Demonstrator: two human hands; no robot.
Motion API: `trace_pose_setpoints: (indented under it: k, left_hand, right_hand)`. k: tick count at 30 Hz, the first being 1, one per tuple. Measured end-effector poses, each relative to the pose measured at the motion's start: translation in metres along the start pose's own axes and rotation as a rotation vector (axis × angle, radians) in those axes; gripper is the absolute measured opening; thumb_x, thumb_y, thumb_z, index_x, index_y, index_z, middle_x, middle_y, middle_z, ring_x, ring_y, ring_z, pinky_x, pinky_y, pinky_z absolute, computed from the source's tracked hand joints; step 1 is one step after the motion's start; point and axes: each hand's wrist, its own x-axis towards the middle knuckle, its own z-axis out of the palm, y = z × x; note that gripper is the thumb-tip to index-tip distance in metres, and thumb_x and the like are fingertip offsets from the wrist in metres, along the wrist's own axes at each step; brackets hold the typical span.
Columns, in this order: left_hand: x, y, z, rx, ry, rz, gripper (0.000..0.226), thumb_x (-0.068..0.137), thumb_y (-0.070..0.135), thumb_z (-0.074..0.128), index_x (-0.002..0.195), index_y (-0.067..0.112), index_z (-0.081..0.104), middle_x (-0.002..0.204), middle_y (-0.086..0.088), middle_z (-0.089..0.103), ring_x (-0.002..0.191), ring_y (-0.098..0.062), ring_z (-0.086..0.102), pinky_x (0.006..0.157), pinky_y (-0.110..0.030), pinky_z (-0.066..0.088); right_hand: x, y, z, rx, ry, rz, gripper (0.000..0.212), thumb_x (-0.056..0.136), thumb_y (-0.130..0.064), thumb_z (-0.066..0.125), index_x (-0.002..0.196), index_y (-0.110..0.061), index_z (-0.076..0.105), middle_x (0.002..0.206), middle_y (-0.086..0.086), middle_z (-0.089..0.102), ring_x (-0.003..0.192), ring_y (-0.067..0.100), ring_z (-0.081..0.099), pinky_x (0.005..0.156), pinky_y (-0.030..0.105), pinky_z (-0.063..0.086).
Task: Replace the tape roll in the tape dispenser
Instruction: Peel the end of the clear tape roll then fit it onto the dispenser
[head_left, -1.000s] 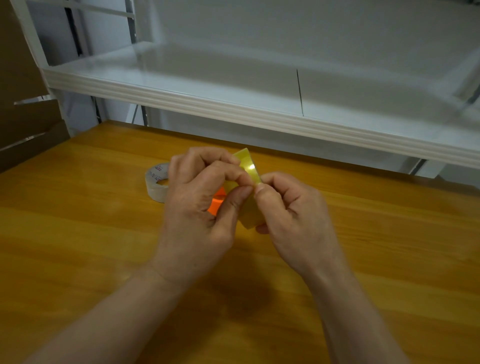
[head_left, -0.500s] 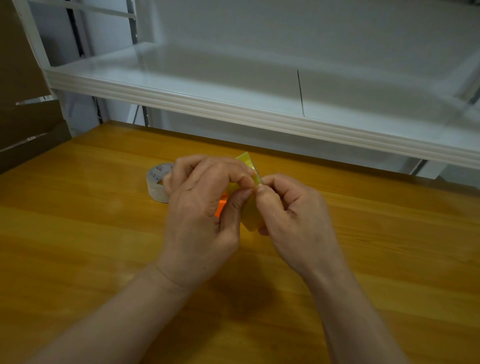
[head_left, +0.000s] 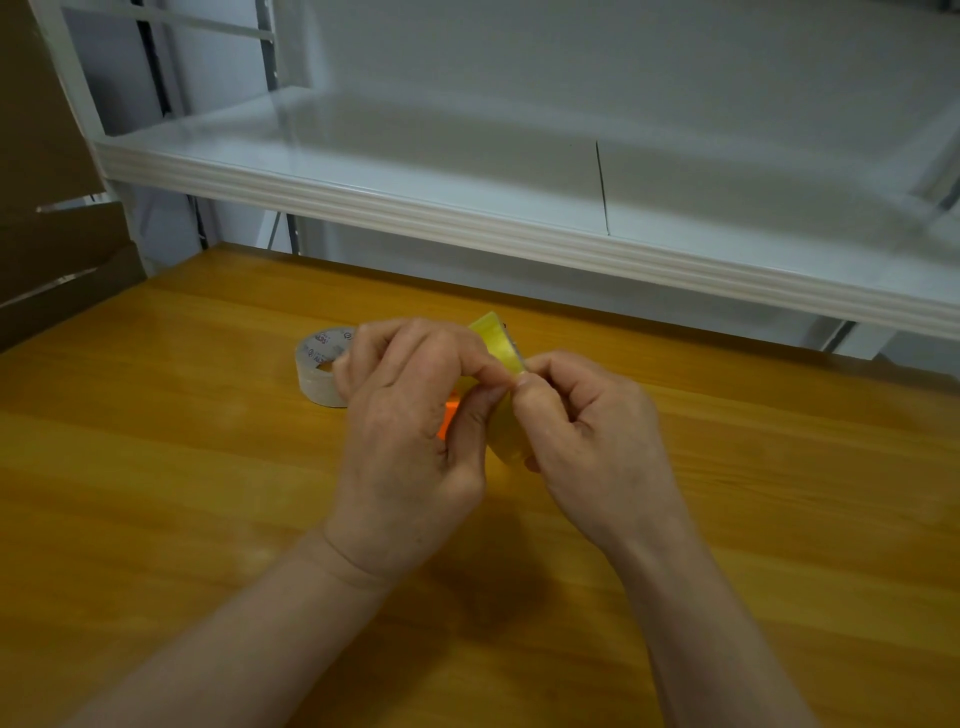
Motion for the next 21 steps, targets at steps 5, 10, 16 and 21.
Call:
trace_pose_setpoints:
  k: [5, 10, 16, 21]
  left_hand:
    - [0.0004, 0.0021, 0.0011, 0.008, -0.005, -0.036, 0.012, 0.083, 0.007, 0.071, 0.089, 0.016, 0.067, 0.112, 0.016, 0.065, 0.113, -0.015, 0.048, 0.089, -0.039, 0.034]
    - [-0.0028, 0.0032, 0.0035, 0.034, 0.049, -0.006, 0.013, 0.081, 0.002, 0.072, 0.086, 0.013, 0.068, 0.106, 0.015, 0.067, 0.108, -0.02, 0.052, 0.086, -0.043, 0.035]
    - [-0.0031, 0.0001, 0.0055, 0.045, 0.084, 0.033, 0.007, 0.081, 0.004, 0.074, 0.08, 0.01, 0.07, 0.095, 0.007, 0.071, 0.098, -0.03, 0.061, 0.085, -0.05, 0.038]
    - [-0.0033, -0.0003, 0.0064, 0.046, 0.05, -0.052, 0.009, 0.083, 0.013, 0.072, 0.088, 0.011, 0.066, 0.094, 0.001, 0.066, 0.099, -0.03, 0.057, 0.084, -0.043, 0.037]
  right_hand:
    - [-0.0003, -0.0002, -0.0007, -0.048, 0.017, -0.032, 0.03, 0.084, -0.048, 0.045, 0.07, -0.027, 0.061, 0.058, -0.006, 0.059, 0.053, 0.018, 0.057, 0.045, 0.042, 0.048]
    - [-0.0006, -0.001, -0.0003, -0.061, 0.032, -0.033, 0.029, 0.084, -0.045, 0.046, 0.072, -0.026, 0.064, 0.056, -0.009, 0.058, 0.051, 0.011, 0.053, 0.045, 0.038, 0.046]
    - [-0.0007, 0.0012, -0.001, -0.054, 0.042, -0.028, 0.029, 0.083, -0.047, 0.045, 0.072, -0.027, 0.064, 0.052, -0.012, 0.054, 0.048, 0.007, 0.049, 0.045, 0.029, 0.04]
    - [0.0002, 0.0017, 0.0001, -0.088, 0.037, -0.004, 0.034, 0.083, -0.049, 0.043, 0.076, -0.025, 0.067, 0.056, -0.009, 0.059, 0.05, 0.008, 0.052, 0.045, 0.031, 0.042]
